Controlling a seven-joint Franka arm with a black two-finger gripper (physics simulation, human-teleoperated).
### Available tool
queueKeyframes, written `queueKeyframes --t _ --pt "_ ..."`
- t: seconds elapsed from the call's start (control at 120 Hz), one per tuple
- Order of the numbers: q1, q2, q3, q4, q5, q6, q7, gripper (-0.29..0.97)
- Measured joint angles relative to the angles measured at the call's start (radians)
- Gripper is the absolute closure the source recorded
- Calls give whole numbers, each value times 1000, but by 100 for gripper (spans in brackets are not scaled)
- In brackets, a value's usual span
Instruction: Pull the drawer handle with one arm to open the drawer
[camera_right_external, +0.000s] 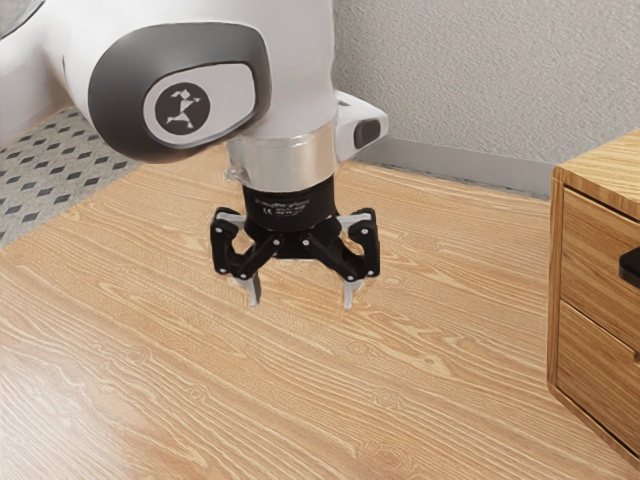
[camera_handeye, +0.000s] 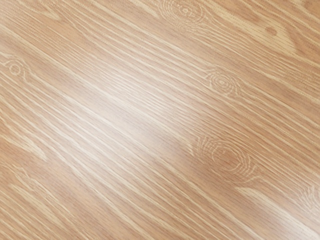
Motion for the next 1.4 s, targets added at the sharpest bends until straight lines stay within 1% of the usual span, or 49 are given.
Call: queueKeyframes --t 0.108,0.175,0.242,0.275,0.308,0.35,0.408,0.425,0.458,0.492,0.533,0.592,0.658,0.742,0.8,0.908,1.008,1.175,1.4 --pt "-11 12 21 -12 -29 127 -41 2" --pt "-3 11 25 -72 -51 228 -63 2" --pt "22 -13 4 -107 -73 293 -81 2" --pt "20 -26 -6 -114 -86 318 -88 2" --pt "-6 -38 7 -119 -117 335 -94 2" --pt "-29 -46 35 -138 -175 348 -105 2" --pt "-14 -62 46 -160 -234 361 -143 2" --pt "-5 -68 35 -158 -237 358 -159 2" --pt "9 -74 -18 -150 -211 351 -191 2" --pt "-16 -75 -53 -149 -174 356 -220 2" --pt "-36 -72 -67 -161 -155 381 -255 2" --pt "-32 -71 -69 -177 -197 395 -302 2" --pt "-23 -72 -70 -183 -229 402 -350 2" --pt "-24 -59 -92 -179 -249 411 -402 2" --pt "-33 -27 -101 -161 -258 416 -436 2" --pt "-29 -4 -105 -121 -266 420 -497 2" --pt "-24 0 -89 -101 -272 422 -560 2" --pt "-4 -2 -84 -89 -272 409 -655 2" --pt "-20 -4 -84 -85 -274 389 -730 3"
